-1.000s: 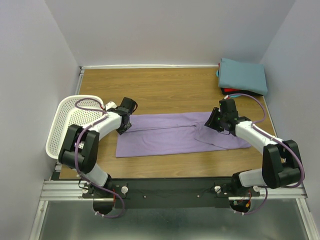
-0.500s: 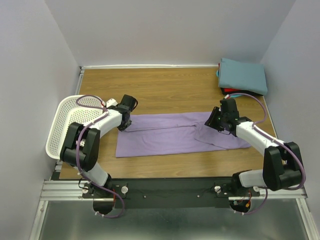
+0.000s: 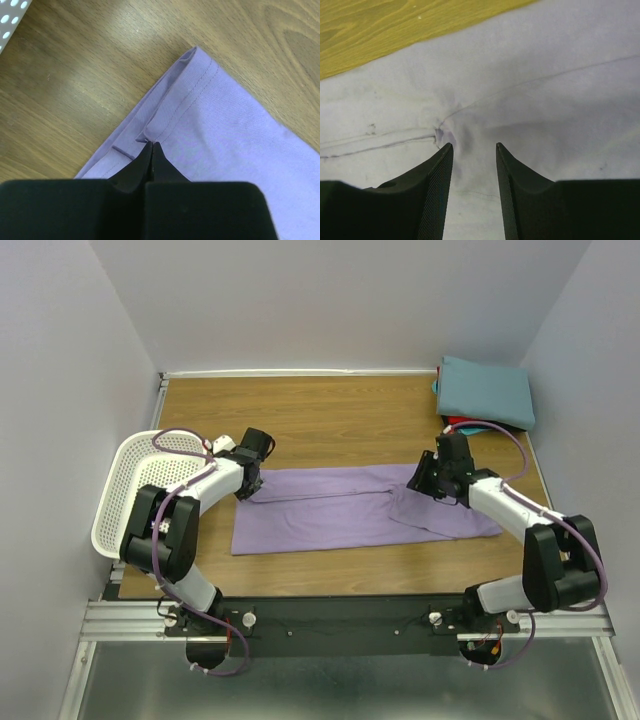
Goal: Fold and stack the t-shirts
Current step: Fold the tshirt
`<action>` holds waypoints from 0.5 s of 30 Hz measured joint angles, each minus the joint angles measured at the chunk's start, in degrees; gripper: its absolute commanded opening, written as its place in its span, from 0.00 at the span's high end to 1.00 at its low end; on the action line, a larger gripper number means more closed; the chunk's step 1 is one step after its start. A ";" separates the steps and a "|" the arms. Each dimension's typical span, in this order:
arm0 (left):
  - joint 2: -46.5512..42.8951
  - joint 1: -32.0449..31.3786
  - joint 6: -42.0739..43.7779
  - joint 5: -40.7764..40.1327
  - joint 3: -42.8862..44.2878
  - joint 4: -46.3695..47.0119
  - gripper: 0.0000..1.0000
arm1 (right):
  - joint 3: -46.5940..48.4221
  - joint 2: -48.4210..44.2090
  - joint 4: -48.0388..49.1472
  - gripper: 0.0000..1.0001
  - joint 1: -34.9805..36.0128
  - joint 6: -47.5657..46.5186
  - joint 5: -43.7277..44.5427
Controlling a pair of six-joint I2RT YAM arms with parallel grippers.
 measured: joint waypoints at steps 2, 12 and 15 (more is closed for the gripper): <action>-0.02 0.00 0.11 0.00 0.07 -0.07 1.00 | 1.16 1.38 0.04 0.53 0.87 -0.42 0.04; -2.40 0.13 0.59 -0.37 1.70 -0.72 1.00 | 5.79 7.21 0.20 0.64 10.67 -0.92 4.76; -2.78 0.33 0.98 -0.66 2.12 -0.83 1.00 | 6.08 8.79 0.17 0.65 12.15 -0.94 6.75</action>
